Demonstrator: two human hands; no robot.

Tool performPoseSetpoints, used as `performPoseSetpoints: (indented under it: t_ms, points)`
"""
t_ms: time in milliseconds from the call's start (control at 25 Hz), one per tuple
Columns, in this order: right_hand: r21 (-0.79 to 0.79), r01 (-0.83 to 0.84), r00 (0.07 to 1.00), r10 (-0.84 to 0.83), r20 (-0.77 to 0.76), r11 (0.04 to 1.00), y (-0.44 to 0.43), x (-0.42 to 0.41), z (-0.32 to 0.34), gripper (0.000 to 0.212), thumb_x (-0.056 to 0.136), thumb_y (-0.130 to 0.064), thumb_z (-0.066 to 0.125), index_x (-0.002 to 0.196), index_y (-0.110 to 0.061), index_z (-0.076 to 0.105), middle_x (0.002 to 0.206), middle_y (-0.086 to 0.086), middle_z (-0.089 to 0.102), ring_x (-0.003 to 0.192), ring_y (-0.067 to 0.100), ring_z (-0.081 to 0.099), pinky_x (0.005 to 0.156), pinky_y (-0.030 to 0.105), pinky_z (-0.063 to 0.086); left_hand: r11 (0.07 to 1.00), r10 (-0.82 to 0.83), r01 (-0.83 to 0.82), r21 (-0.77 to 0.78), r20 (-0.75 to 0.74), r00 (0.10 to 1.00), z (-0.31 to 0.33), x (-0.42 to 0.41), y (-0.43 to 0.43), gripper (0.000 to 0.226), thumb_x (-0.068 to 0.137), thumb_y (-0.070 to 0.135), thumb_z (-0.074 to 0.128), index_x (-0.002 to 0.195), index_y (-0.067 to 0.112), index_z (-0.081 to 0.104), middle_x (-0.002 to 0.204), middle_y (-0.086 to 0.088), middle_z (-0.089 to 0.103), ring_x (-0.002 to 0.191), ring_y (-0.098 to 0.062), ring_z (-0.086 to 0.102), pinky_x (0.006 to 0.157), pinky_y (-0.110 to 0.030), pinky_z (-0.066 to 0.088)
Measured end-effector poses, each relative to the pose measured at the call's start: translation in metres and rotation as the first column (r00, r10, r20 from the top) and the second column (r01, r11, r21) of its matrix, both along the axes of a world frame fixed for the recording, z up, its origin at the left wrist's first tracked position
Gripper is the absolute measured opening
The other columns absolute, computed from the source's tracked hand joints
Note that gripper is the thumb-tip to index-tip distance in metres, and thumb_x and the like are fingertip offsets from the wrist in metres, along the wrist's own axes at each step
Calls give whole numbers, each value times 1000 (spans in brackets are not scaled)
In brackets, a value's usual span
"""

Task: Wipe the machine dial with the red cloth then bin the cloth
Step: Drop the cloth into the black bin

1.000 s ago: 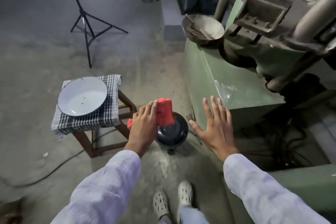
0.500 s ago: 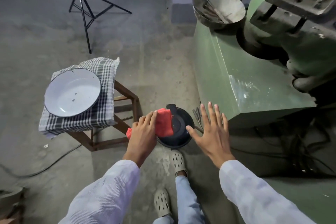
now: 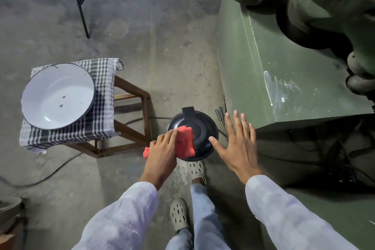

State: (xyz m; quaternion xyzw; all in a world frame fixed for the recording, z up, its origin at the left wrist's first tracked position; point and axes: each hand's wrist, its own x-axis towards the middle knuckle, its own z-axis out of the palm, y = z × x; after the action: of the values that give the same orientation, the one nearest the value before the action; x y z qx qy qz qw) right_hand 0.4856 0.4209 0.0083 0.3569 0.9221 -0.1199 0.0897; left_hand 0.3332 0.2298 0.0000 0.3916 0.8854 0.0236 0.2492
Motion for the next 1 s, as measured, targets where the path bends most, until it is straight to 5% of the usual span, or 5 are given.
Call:
performPoseSetpoints:
  t_ms: [360, 560, 800, 1000]
  points:
    - [-15, 11, 1000, -11, -9, 1000, -9, -12, -31, 96, 96, -80, 15, 172, -22, 7, 181, 8, 4, 168, 27, -1, 136, 50, 5, 991, -125, 121, 49, 92, 988, -40, 14, -12, 71, 77, 6, 64, 145, 18, 48, 143, -2, 56, 121, -30, 57, 89, -46, 52]
    - [9, 10, 1000, -10, -20, 1000, -1, -22, -47, 94, 98, -78, 22, 172, -23, 7, 181, 7, 3, 169, 25, -1, 136, 49, 5, 980, -195, 193, 38, 54, 979, -70, 10, 22, 73, 80, 11, 61, 150, 16, 43, 145, -6, 53, 123, -32, 55, 92, -47, 50]
    - [18, 18, 1000, -18, -15, 1000, 2, -21, -60, 93, 99, -78, 24, 172, -23, 8, 181, 8, 4, 169, 26, 1, 135, 49, 5, 961, -278, 277, -21, -11, 961, -92, 3, 47, 89, 82, 24, 63, 162, 9, 27, 166, -11, 33, 153, -31, 32, 123, -57, 28]
    - [22, 14, 1000, -14, 5, 1000, -3, -17, -61, 93, 99, -77, 25, 172, -22, 9, 181, 8, 5, 169, 26, 1, 136, 51, 8, 965, -261, 261, 10, -52, 964, -91, -3, 37, 84, 89, 33, 57, 163, 9, 25, 171, -11, 27, 159, -29, 23, 130, -52, 17]
